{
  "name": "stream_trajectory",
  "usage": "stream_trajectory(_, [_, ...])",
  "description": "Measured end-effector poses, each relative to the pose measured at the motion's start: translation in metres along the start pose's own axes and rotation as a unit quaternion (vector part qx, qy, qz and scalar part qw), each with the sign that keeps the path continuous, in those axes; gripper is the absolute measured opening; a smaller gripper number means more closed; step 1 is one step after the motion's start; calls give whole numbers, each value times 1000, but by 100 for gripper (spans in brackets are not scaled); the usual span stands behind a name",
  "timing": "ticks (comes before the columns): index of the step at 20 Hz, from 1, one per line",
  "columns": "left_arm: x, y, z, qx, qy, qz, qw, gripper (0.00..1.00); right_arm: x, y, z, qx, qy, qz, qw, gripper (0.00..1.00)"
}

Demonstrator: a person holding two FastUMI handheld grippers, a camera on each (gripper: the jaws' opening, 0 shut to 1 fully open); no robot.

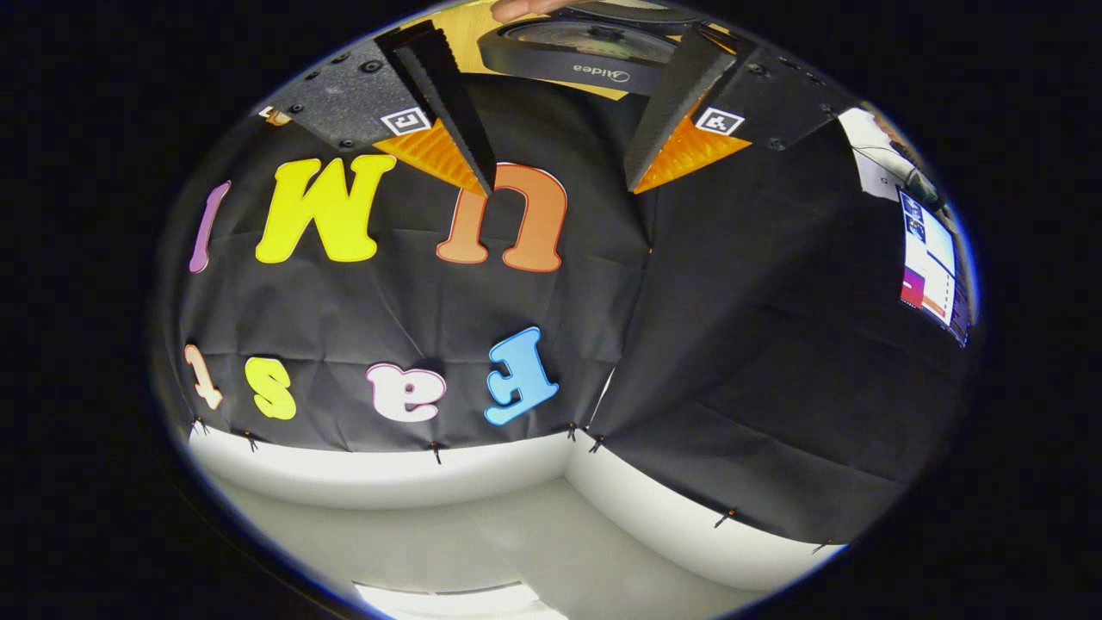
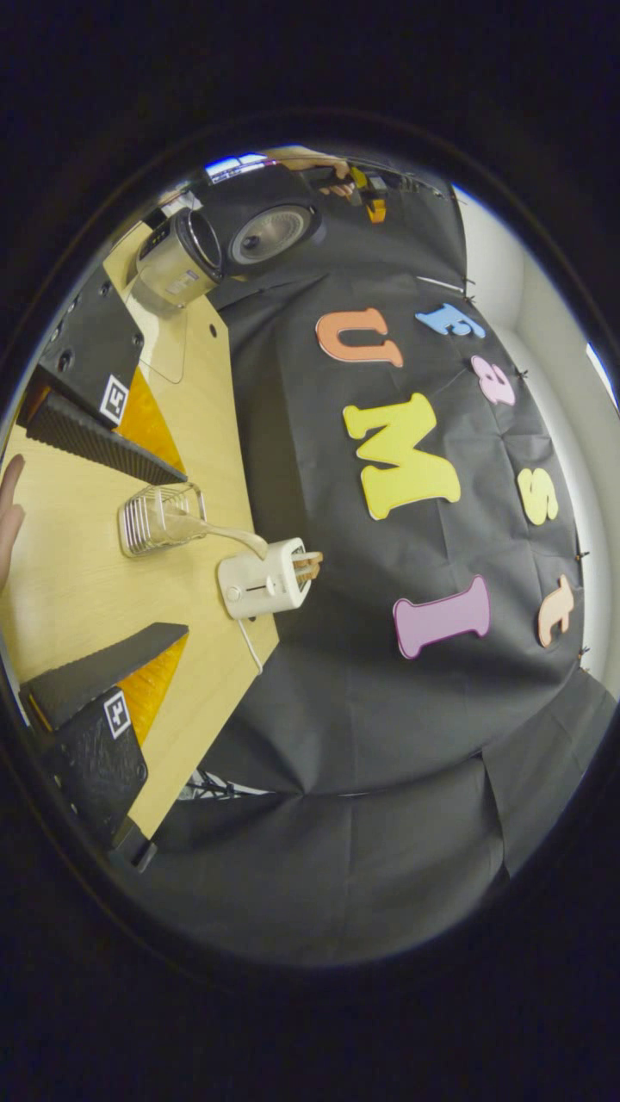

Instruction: Close the left gripper, press the button to open the rice cooker; take a wooden spoon from the chopstick holder with the right hand, scoop a spoonful of rice and pour it into the rice cooker, then put the wooden spoon back into the chopstick holder.

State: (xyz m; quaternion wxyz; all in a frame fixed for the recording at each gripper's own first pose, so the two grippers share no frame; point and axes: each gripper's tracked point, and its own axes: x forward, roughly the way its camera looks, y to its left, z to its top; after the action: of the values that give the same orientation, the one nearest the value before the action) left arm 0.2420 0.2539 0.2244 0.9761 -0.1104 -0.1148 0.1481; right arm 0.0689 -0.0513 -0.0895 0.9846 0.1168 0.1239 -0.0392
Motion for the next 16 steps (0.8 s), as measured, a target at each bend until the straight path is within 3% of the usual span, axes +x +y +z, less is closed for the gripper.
stream_trajectory(2, [9, 3, -22, 13, 33, -3, 999, 95, 2, 1, -3, 1, 6, 0, 1000, 95])
stream_trajectory(3, [14, 2, -32, 27, 45, -9, 999, 100, 2, 2, -4, 0, 8, 0, 1000, 95])
stream_trajectory(5, [22, -4, -43, 53, 55, -18, 997, 96, 5, 6, -7, -8, 10, 0, 1000, 96])
stream_trajectory(6, [27, -5, -51, 63, 64, -16, 996, 100, 6, 8, -10, -13, 13, -1, 1000, 96])
stream_trajectory(7, [28, -7, -60, 71, 79, -19, 994, 95, 4, 10, -12, -15, 16, 0, 1000, 96])
stream_trajectory(13, [33, -1, -97, 114, 135, -10, 984, 94, 3, 15, -13, -6, 22, 7, 1000, 96])
stream_trajectory(14, [34, 0, -91, 131, 117, -12, 984, 100, 4, 15, -14, -5, 24, 6, 1000, 96])
stream_trajectory(15, [32, -1, -90, 135, 118, -13, 984, 90, 2, 15, -14, -4, 25, 6, 1000, 96])
stream_trajectory(16, [29, -1, -91, 128, 115, -12, 985, 89, 4, 14, -13, 0, 24, 6, 1000, 96])
